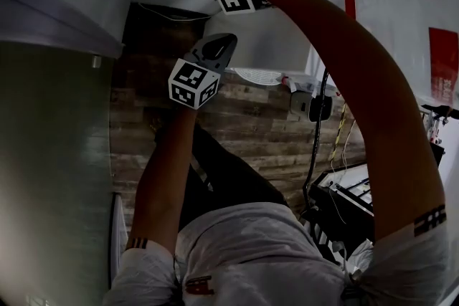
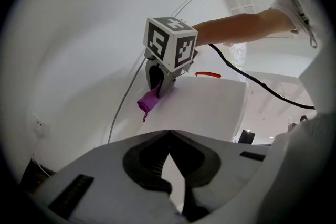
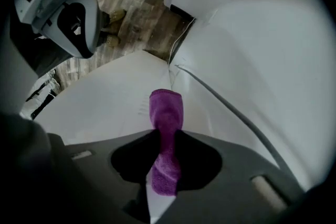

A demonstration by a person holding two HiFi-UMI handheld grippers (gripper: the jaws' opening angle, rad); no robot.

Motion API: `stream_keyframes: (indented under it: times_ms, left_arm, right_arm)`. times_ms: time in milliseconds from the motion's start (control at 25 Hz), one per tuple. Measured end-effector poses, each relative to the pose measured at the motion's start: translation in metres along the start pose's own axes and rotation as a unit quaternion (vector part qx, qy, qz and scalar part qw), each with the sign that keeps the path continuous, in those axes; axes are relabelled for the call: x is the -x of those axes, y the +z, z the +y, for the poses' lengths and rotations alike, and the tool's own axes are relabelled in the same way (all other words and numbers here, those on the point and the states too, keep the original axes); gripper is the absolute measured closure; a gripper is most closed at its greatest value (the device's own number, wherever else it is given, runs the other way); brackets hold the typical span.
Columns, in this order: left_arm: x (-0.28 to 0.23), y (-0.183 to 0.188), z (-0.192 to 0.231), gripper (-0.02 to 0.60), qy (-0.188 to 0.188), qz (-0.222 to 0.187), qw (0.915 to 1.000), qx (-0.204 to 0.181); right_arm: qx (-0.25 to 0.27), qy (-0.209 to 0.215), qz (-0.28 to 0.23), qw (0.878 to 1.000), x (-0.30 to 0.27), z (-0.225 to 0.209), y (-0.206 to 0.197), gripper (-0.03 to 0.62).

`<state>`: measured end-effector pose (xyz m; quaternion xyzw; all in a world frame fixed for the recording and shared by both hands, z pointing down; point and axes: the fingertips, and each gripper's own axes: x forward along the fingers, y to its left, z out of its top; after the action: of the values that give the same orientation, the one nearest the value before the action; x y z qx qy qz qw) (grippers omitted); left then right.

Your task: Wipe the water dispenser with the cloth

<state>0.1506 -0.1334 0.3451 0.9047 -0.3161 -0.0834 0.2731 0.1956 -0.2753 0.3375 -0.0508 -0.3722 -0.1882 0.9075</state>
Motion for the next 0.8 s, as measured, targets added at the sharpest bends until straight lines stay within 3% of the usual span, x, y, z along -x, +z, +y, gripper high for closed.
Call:
stream_keyframes:
  times_ms: [640,800]
  left_arm:
    - [-0.008,-0.023,0.005,0.583,-0.002,0.001,0.9999,0.014]
    - [-0.006,-0.027,0.002,0.583,-0.002,0.0,0.9998,0.018]
  right_arm:
    - [0.033,0.001,0.048,0.998,-0.058,0.002,0.003,0.502]
    - [0.051,0.024,0.041,0.998,-0.053,0.017,0.01,0.502]
